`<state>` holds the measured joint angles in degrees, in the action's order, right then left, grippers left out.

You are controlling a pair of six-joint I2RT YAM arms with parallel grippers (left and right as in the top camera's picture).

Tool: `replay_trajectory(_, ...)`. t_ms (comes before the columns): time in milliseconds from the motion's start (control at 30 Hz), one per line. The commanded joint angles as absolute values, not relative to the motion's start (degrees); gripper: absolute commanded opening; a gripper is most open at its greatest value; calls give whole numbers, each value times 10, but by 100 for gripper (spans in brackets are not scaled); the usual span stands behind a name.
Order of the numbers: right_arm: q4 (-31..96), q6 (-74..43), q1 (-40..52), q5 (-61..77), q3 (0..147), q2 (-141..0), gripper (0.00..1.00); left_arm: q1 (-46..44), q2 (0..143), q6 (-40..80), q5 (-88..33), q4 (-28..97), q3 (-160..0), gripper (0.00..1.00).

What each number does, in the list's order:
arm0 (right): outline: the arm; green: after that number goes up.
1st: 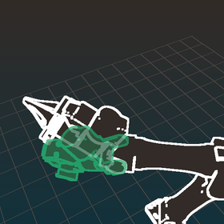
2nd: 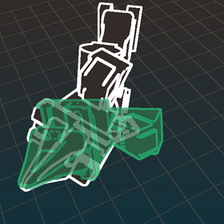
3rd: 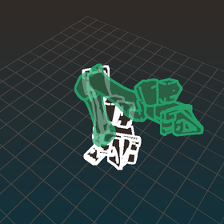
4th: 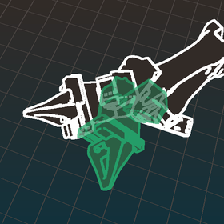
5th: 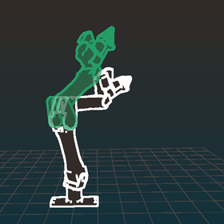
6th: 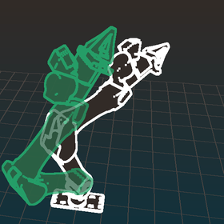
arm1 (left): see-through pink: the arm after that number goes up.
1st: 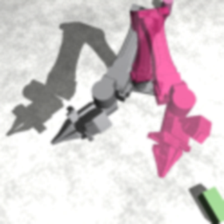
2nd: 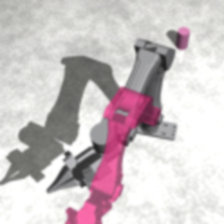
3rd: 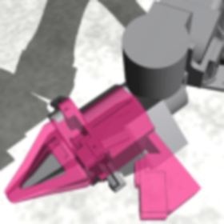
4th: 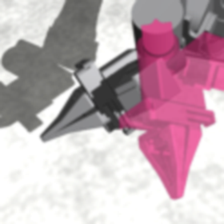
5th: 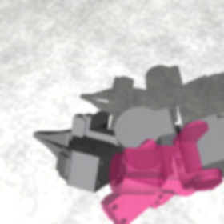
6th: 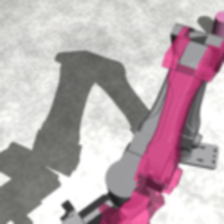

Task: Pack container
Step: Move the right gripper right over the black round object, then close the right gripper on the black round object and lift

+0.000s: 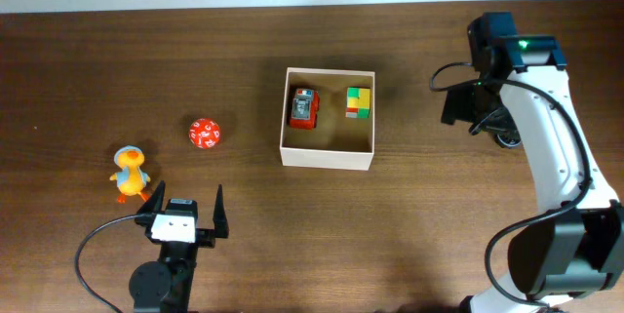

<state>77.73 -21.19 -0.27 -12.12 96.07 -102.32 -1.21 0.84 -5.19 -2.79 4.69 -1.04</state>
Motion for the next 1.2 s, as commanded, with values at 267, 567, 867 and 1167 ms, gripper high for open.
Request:
replay_trajectory(267,643,-305,-124,-134,870,-1020,88,-13,4,-63,-28,47,-7,99)
replay_trajectory(567,504,-305,-179,-129,779,-1028,88,-13,4,-63,-28,47,-7,99)
replay_trajectory(867,391,-298,-181,-107,759,-1083,88,-13,4,-63,-28,47,-7,99)
replay_trajectory(1167,354,-278,-181,-100,759,-1142,88,-13,4,-63,-28,47,-7,99)
